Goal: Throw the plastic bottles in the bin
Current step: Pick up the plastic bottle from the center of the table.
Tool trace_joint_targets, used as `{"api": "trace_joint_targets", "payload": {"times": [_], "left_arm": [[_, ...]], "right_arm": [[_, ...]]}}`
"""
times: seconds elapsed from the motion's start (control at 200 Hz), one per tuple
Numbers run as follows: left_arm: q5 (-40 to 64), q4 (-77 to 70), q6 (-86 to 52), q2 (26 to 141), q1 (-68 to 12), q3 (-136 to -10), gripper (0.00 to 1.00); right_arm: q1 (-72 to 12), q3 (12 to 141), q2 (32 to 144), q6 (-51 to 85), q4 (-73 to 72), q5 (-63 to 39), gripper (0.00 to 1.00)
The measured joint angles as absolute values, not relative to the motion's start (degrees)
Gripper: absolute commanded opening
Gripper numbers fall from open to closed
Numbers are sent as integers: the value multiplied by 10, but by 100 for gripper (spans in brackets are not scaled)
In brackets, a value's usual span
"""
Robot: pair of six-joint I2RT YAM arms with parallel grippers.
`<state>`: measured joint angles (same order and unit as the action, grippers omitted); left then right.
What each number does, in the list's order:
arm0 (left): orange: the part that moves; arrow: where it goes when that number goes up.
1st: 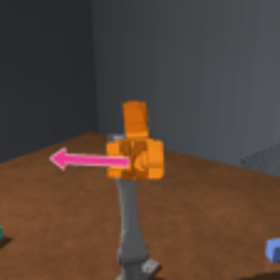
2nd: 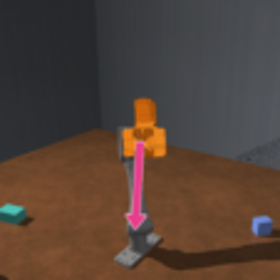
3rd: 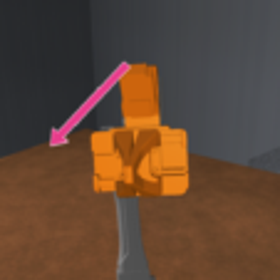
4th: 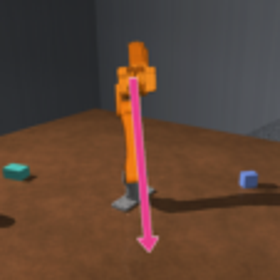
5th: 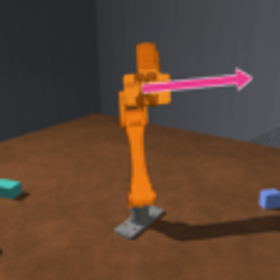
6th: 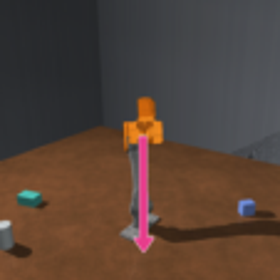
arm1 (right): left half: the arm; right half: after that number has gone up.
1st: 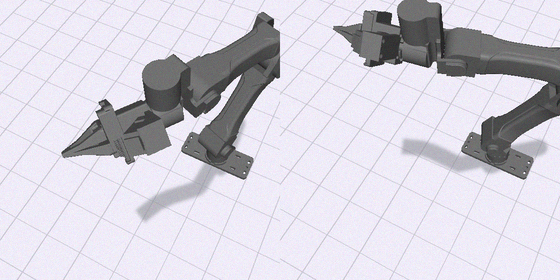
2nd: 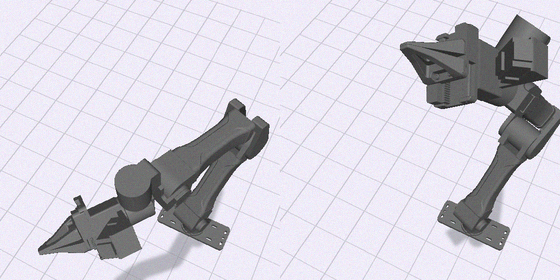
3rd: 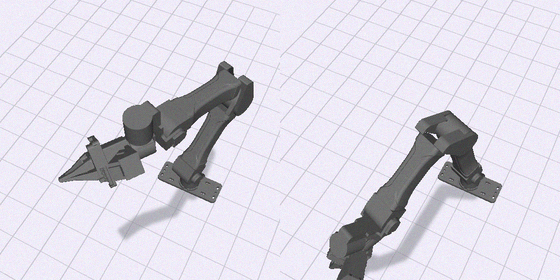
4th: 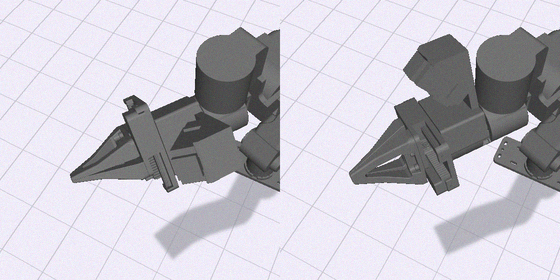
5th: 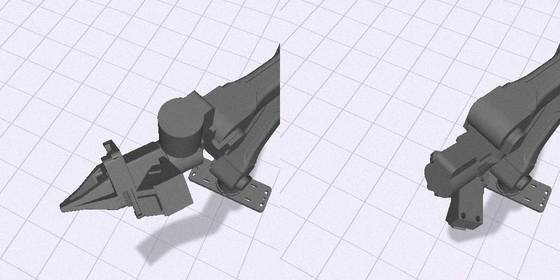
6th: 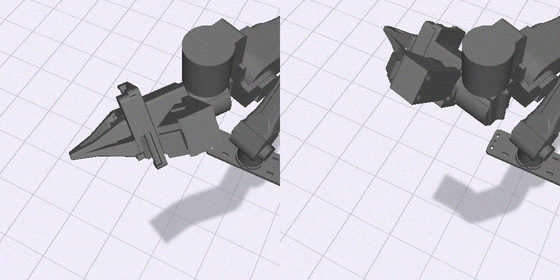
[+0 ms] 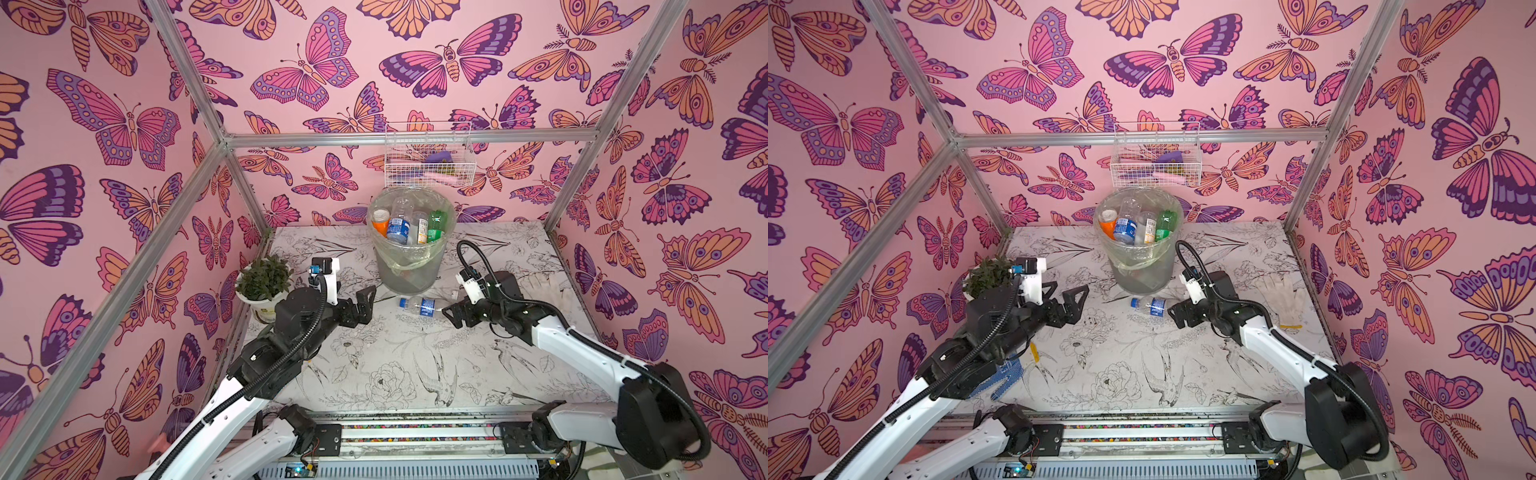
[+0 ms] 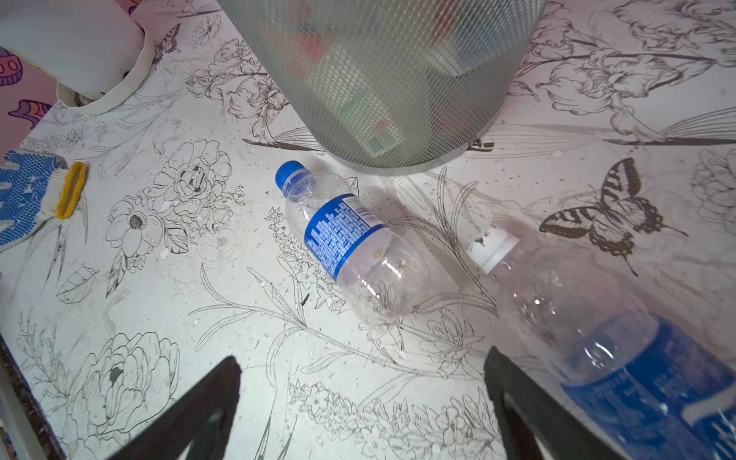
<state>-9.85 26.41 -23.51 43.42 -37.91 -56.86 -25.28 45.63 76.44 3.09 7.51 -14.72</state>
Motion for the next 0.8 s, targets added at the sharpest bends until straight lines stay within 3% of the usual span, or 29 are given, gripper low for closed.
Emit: {"api": "trace_joint_targets", "payload": {"times": [0.496, 0.801], "left_arm": [[-116, 318, -253, 370, -379, -537, 99], [-116, 352, -278, 324, -379, -504, 99]], "right_arm": [[-283, 521, 938, 15, 27, -139, 89], [-315, 527, 978, 8, 25, -106, 87]]}}
